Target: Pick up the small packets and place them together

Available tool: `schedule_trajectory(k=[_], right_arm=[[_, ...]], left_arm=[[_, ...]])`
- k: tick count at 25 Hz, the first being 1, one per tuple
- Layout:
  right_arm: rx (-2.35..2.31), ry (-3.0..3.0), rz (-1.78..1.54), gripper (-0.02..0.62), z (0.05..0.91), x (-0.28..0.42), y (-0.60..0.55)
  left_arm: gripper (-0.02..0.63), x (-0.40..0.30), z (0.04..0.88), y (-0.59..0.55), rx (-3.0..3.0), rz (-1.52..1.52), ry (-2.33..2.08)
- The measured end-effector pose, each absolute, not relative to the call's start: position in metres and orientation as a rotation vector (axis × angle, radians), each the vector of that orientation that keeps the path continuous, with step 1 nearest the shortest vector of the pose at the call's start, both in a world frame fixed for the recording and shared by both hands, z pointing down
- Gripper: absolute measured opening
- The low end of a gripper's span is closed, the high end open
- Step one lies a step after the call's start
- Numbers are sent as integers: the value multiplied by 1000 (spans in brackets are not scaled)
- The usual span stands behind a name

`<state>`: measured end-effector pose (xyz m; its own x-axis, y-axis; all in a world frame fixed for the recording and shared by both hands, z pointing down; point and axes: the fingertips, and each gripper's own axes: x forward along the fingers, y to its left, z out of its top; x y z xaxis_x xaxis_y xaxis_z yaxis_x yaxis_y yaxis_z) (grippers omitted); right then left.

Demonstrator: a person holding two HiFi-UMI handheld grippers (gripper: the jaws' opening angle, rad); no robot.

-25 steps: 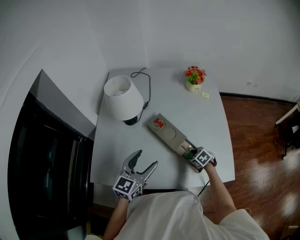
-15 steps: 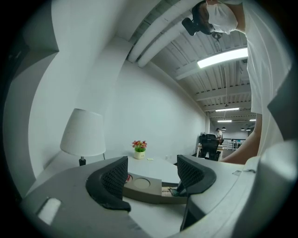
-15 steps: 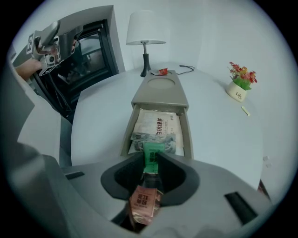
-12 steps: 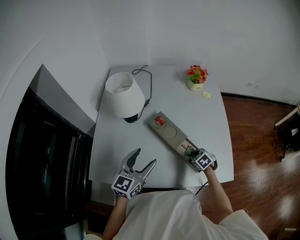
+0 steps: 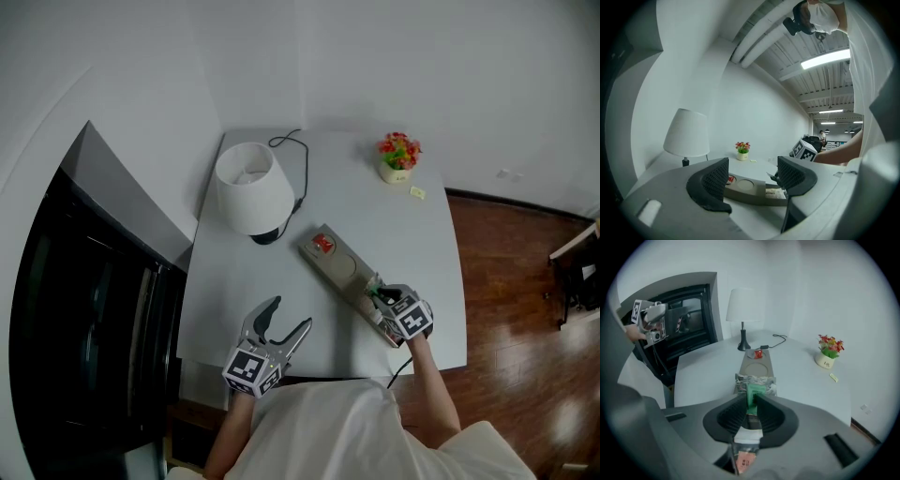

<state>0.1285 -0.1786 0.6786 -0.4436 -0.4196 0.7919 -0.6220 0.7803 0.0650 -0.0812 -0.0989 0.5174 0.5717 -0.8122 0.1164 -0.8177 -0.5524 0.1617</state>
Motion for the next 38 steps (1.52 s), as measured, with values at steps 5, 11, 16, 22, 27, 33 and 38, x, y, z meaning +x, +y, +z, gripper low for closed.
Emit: schedule_trajectory(k=[5, 11, 16, 22, 27, 33, 38], right_arm=[[772, -2131, 307, 72, 677, 87, -211], [734, -2059, 326, 72, 705, 61, -236], [775, -1996, 376, 89, 723, 63, -248], [810, -2026, 340, 117, 722, 56, -254], [959, -2277, 297, 272, 653, 40, -259], [1232, -2888, 98, 272, 507, 48, -239], [1358, -2964, 56, 428, 471, 79, -203]], left_arm=[[320, -91, 513, -102, 2596, 36, -1404], [318, -106, 512, -102, 2567, 38, -1450], [318, -112, 513, -99, 2550, 40, -1467], [318, -117, 515, -97, 2537, 42, -1480], [318, -118, 513, -98, 2541, 34, -1475], [314, -109, 511, -103, 2572, 20, -1431], [314, -93, 499, -108, 2625, -19, -1374]])
